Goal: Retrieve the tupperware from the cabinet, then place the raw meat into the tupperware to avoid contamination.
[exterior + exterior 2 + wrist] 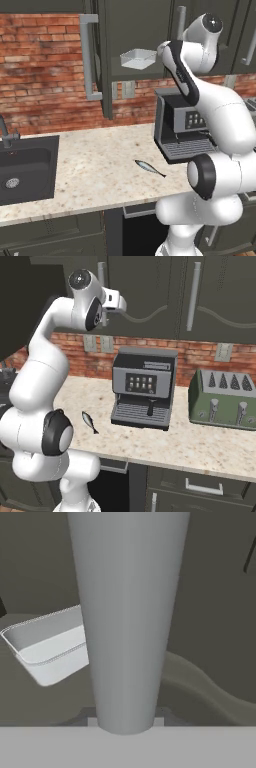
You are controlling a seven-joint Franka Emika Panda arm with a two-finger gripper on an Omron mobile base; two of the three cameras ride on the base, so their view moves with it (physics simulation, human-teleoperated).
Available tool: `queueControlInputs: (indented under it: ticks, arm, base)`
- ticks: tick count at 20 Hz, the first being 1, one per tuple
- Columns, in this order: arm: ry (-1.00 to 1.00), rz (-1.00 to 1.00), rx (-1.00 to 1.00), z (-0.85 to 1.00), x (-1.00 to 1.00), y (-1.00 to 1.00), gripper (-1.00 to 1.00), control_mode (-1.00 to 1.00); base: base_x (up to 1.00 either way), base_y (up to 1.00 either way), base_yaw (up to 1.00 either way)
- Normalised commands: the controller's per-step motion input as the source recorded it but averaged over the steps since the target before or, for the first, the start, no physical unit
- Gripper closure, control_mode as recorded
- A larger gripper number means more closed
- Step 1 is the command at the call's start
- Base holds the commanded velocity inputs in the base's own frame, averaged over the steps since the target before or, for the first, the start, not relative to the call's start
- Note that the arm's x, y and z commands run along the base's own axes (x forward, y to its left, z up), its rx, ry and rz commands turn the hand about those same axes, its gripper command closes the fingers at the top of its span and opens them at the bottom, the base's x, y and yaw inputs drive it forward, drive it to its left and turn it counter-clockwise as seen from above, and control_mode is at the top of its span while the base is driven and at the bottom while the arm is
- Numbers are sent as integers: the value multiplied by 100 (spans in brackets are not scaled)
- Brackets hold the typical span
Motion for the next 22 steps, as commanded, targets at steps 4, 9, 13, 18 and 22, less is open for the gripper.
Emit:
queueControlInputs:
  ticks: [4,9,13,18,22]
  arm:
    - [0,0,0,-6,11,0,100,-100]
    - [7,0,0,-4,-4,-3,100,-100]
    - [10,0,0,4,-50,-32,100,-100]
    - [2,0,4,3,-87,-55,100,-100]
    - [0,1,5,4,-100,-62,100,-100]
  base:
    - [0,0,0]
    - [0,0,0]
    - [0,0,0]
    - [0,0,0]
    - [0,0,0]
